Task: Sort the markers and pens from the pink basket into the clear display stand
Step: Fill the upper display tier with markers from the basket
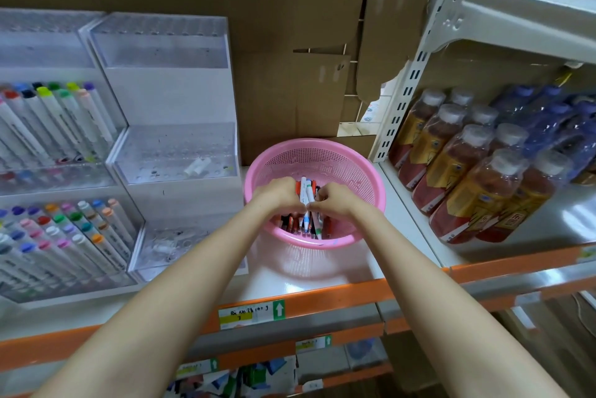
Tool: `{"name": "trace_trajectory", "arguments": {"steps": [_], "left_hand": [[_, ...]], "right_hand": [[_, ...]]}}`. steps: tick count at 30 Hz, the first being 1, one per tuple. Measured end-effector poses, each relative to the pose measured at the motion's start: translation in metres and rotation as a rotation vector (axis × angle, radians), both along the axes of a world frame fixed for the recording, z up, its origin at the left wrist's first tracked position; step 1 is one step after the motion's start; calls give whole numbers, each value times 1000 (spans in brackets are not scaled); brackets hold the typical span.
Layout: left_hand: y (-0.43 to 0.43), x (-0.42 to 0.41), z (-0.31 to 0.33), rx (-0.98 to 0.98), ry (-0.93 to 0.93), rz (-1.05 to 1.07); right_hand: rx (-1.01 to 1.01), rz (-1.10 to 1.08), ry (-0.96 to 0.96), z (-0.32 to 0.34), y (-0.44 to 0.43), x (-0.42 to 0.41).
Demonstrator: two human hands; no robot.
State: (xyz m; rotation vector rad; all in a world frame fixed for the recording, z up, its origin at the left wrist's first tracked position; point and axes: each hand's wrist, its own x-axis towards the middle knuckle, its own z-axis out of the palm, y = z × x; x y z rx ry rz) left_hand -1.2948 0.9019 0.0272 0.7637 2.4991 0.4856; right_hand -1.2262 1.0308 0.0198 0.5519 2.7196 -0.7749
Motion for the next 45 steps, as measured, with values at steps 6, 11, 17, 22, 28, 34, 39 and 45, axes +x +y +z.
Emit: {"name": "trace_trajectory", "arguments": {"steps": [6,11,17,22,28,34,39,45], "left_hand": [[2,0,3,92,-62,-26],[2,-3,2,217,-70,12],[-2,-3,10,475,8,136],[-10,10,31,665,194,96],[-30,27,60,708,425,-28],[-68,41,93,787,556,-13],[-120,43,113,868,641,35],[-198,25,131,859,742,168]], "right_hand": [[-25,-51,25,4,0,3],[-209,-174,181,0,0,6],[-349,-185,380,16,5,7],[-382,-146,613,31,-5,15],[-315,-21,830,58,-28,22],[-266,30,962,86,-57,26],[-364,114,1018,107,-99,16],[-444,212,1024,130,-167,-10]]}}
